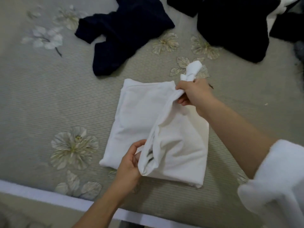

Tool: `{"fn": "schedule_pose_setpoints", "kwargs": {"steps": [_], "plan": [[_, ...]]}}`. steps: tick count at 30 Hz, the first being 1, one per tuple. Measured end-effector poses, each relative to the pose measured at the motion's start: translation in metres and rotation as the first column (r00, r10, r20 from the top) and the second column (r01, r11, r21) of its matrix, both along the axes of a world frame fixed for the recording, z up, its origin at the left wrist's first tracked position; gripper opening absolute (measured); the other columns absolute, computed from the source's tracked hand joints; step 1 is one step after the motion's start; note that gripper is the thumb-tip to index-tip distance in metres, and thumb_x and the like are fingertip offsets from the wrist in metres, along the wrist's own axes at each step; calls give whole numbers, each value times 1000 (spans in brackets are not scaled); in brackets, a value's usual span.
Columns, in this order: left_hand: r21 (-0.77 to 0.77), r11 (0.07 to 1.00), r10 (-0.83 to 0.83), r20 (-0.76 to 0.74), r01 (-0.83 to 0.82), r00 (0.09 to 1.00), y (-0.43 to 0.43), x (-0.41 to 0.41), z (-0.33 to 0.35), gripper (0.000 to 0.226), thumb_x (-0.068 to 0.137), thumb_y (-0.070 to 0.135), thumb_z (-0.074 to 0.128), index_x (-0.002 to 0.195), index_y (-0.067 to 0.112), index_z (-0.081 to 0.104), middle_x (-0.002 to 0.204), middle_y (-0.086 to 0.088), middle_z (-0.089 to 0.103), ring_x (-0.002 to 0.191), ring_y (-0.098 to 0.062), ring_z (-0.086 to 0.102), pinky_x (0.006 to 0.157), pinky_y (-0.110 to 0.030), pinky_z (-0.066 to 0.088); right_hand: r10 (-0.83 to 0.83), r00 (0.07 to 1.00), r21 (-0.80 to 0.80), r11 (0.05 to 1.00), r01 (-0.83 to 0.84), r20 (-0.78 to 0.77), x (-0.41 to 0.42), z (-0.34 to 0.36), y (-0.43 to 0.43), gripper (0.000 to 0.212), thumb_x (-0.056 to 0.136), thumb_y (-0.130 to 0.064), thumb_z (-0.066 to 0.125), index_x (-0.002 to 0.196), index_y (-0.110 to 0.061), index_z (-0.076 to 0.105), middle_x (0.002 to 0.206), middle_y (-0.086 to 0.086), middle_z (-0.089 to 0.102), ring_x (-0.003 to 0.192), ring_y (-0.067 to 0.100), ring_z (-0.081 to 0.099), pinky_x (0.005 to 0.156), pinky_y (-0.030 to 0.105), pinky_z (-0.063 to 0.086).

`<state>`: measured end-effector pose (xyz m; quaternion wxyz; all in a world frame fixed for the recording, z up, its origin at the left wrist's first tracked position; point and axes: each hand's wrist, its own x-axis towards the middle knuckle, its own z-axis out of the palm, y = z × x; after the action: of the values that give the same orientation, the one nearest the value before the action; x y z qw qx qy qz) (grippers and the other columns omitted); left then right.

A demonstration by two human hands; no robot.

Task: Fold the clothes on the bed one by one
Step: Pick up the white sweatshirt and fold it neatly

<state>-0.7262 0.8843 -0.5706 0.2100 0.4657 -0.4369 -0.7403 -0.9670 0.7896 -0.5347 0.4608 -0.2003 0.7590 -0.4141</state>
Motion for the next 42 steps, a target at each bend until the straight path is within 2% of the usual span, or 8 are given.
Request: {"fn": "schedule_pose_setpoints", "kwargs": {"steps": [6,11,14,18,24,29,37,42], "plan": [[185,978,99,10,-99,995,-37,72,-10,52,70,-8,70,115,15,59,97,-5,75,89,-15,71,72,-25,58,64,996,-12,998,-65,-63,83,-27,-52,11,75,-9,59,66,-6,56,47,8,58,39,17,54,42,22,40],[459,867,179,80,-196,981,-64,102,-20,48,73,8,44,118,8,62,106,-16,71,85,-25,69,64,-31,57,338,930,84,932,-352,146,108,-53,-54,53,83,-21,64,133,-20,45,97,3,71,85,15,67,64,26,48],[318,939,54,229,-128,972,-75,96,-20,40,82,44,60,116,24,60,109,-8,70,85,-19,68,64,-29,53,375,918,102,916,-388,126,107,-60,-46,53,83,-23,66,134,-17,52,108,0,69,93,8,65,58,9,44],[0,957,-250,506,290,825,-78,77,-22,45,75,33,67,113,39,43,96,13,63,78,-1,60,56,-11,39,384,913,39,919,-393,141,101,-58,-38,38,85,-21,66,124,-22,61,116,-8,68,105,3,62,73,13,41],[25,977,-186,578,210,795,-92,79,-31,36,79,1,51,106,24,53,98,6,62,89,-14,59,71,-28,44,306,927,60,952,-300,-216,86,-56,-7,30,86,-9,62,116,-14,64,116,-1,65,104,8,59,92,20,45],[49,995,-100,612,89,784,-77,82,-36,68,63,49,58,126,27,45,122,4,52,109,-17,52,89,-41,45,88,777,302,944,136,-623,56,-65,66,62,80,-25,70,135,-13,43,136,8,43,128,27,38,107,47,31],[58,965,-228,668,255,708,-104,67,-16,29,47,30,50,73,19,58,72,5,61,67,-14,54,56,-28,35,-212,966,427,867,256,-148,31,-76,96,14,71,-7,73,75,-2,61,79,14,65,60,21,59,53,29,47],[-17,889,-242,831,458,501,-154,68,10,27,51,27,48,74,27,62,71,5,62,70,-20,56,58,-29,38,137,917,651,665,-365,375,38,-57,129,17,87,-13,64,88,3,64,74,17,72,61,26,68,58,33,58]]}}
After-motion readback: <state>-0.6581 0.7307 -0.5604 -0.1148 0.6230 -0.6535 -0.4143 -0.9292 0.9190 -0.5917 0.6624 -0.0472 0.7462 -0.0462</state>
